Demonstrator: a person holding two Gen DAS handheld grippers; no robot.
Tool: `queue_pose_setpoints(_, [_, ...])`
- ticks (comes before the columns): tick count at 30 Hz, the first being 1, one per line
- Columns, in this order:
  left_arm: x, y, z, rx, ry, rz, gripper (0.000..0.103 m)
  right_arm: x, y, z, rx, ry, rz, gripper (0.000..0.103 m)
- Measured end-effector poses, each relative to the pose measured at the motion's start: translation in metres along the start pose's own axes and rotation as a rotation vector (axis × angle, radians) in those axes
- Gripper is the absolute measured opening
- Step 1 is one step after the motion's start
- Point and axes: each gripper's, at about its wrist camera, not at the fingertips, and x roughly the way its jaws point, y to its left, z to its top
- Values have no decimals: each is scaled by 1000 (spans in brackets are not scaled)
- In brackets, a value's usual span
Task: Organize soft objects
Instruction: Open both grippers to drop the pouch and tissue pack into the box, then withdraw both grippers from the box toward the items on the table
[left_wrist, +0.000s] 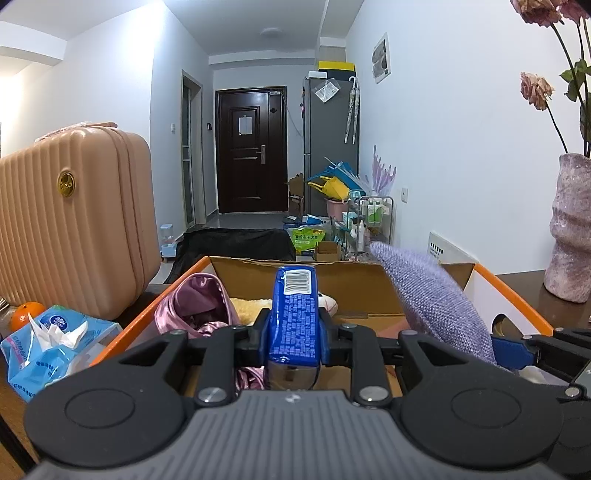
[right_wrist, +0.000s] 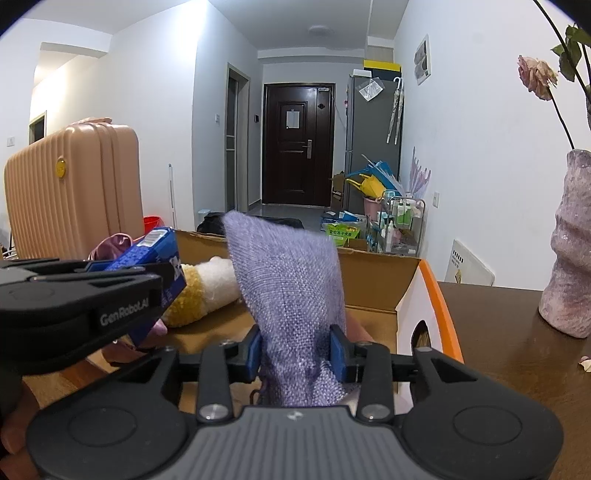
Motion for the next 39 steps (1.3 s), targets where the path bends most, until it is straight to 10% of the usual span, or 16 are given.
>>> queue_pose_setpoints(3, [-1, 1, 1, -10, -2, -1, 29, 0, -3, -1, 7, -4, 0, 40])
queue_pose_setpoints(5, [-3, 2, 1, -18, -8, 4, 50, 0, -4, -1, 9, -6, -2, 45])
queue_pose_setpoints(10, [-11, 2, 1, -28, -49, 39, 83, -2, -5, 0, 28, -26, -20, 89])
queue_pose_setpoints(13, [-15, 4, 2, -42, -67, 48, 102, -6, -6, 0, 34, -54, -25, 99])
queue_pose_setpoints(39, [-33, 19, -2, -88, -101, 125, 103, -37, -14, -14, 19, -133, -78, 102])
